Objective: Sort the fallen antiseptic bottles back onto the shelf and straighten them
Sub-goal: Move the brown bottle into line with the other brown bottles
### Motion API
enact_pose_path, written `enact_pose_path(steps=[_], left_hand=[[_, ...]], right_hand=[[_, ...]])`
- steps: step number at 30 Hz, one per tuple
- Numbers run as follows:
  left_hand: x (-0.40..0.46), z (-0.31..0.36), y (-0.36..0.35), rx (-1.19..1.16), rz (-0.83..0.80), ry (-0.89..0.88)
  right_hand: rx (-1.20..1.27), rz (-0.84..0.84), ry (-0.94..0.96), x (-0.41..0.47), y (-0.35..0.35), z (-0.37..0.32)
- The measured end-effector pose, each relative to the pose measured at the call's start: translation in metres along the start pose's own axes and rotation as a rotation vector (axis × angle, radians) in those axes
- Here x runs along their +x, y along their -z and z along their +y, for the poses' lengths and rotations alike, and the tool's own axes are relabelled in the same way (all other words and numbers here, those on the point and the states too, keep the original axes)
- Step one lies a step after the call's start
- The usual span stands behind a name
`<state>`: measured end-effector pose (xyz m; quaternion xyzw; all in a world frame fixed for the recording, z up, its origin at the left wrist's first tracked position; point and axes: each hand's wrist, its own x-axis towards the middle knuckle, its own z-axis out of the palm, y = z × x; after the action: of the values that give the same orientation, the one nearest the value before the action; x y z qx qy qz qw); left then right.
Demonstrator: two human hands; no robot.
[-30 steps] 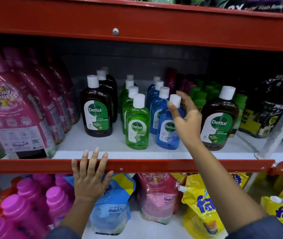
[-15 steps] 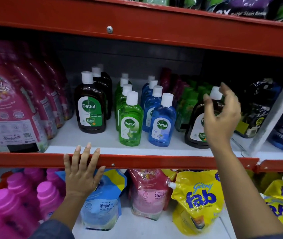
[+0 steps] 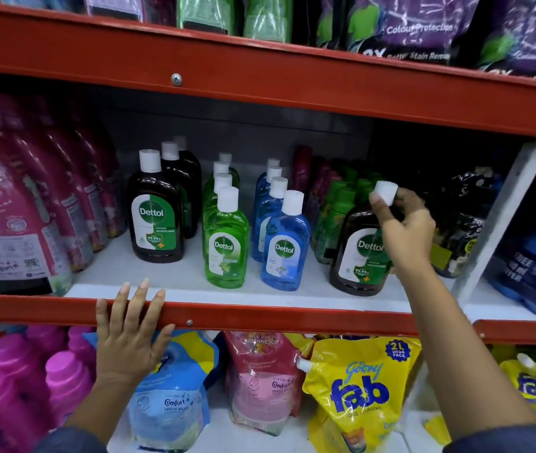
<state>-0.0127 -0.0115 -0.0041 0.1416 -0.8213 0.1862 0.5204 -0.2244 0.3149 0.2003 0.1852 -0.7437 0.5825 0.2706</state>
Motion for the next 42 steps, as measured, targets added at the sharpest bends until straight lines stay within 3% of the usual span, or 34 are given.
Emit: enact_pose_path(steps=[7,11,15,19,31,42], left_hand=[[0.003,0.000,0.009,0.006,-0.045,0.004],[0.002,-0.004,0.012,0.002,-0.053,-0.018],[0.003,-0.008,0.015,-0.046,-0.055,-0.025],[0.003,-0.018,0.016,-0.071,-0.057,0.084],[-0.009,-0.084,0.014,-0.078,-0.012,0.024],[-0.012,-0.092,0.001,-0.112,0.059,-0.022]], right_hand=[[0.107,0.084,0.049,-0.014,0.000,-0.003],[0.141,0.131,0.176,-0.024,0.009,-0.021],[0.135,0.107,0.246,-0.044,0.011,-0.048],[0.186,0.040,0.261,-0.073,-0.002,-0.076],[0.458,-0.118,0.175,-0.147,-0.117,-0.151],[0.467,-0.171,0.178,-0.160,-0.207,-0.192]])
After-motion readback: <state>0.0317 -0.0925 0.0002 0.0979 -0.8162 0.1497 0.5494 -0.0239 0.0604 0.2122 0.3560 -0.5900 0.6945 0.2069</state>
